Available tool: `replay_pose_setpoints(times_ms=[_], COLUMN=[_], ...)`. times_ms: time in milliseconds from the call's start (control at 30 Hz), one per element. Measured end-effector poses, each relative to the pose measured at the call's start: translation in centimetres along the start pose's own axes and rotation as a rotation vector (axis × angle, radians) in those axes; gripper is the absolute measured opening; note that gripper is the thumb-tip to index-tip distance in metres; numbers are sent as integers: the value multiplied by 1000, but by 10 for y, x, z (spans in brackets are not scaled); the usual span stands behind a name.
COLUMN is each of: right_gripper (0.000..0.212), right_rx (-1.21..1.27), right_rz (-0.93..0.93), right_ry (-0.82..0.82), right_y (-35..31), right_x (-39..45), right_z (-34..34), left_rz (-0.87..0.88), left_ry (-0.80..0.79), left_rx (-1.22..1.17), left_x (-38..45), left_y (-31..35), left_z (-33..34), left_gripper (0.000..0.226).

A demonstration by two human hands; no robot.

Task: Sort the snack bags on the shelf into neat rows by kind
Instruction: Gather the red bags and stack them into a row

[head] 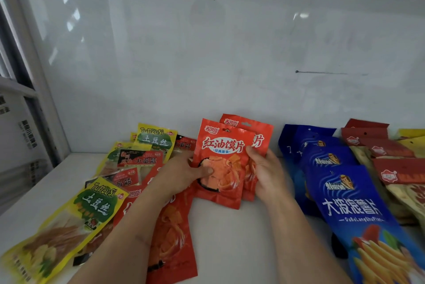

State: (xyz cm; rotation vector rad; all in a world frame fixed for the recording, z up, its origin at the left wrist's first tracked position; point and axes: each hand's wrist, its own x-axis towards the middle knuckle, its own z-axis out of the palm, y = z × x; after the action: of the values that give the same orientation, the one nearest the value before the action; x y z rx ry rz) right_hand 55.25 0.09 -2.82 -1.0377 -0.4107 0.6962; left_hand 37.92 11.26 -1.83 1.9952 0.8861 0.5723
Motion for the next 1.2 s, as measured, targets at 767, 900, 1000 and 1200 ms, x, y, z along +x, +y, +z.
replay_pose_setpoints(times_ms=[767, 900, 1000, 1200], right_gripper=[20, 20, 19, 22], right_rx=[-248, -425, -474, -590], right_rz=[56, -87, -100, 4], right_ry=[46, 138, 180, 269], right_y=[0, -7, -11, -1], right_x=[4, 11, 19, 33], right_z=[-10, -10, -10, -31], left_rz=[30, 61, 37, -33], left_ry=[73, 151, 110, 10], left_rx=[-510, -609, -659, -576], left_x=[4, 1, -4, -13], left_y=[4, 11, 20, 29], left_z=[-12, -19, -15, 8], left_gripper=[15, 14, 14, 23])
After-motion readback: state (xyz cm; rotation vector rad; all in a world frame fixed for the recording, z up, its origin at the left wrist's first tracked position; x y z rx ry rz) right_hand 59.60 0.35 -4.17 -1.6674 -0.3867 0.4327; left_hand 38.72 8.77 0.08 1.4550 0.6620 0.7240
